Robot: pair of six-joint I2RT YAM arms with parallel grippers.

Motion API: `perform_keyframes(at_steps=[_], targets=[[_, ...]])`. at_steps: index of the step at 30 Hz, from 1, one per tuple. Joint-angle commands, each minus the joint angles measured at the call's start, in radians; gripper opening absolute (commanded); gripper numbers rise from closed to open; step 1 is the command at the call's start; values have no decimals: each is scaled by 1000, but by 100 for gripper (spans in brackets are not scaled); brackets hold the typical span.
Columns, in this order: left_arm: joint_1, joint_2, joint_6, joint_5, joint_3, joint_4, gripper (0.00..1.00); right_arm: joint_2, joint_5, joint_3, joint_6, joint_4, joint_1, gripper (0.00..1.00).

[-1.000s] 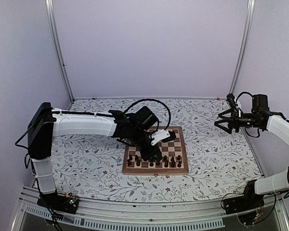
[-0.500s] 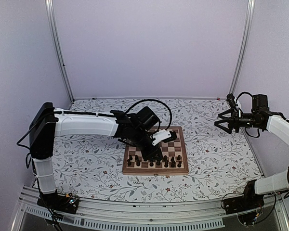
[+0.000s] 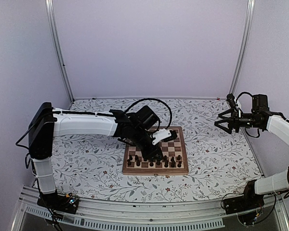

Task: Set up the chess pieces on the board
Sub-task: Adjust the chess piece on the chessboard.

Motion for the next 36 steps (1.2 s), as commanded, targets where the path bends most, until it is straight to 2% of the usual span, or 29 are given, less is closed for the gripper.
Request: perform_keyframes(at_steps=[1, 8, 22, 36], targets=[[-19, -29, -8, -32, -12, 26, 31, 0, -12, -3, -10, -7, 0, 80], [-20, 2, -2, -69, -4, 16, 31, 3, -11, -3, -10, -5, 0, 80], [-19, 35, 1, -9, 1, -14, 31, 12, -13, -2, -12, -8, 0, 80], [-20, 39, 3, 13, -1, -25, 21, 17, -14, -3, -12, -11, 0, 80]])
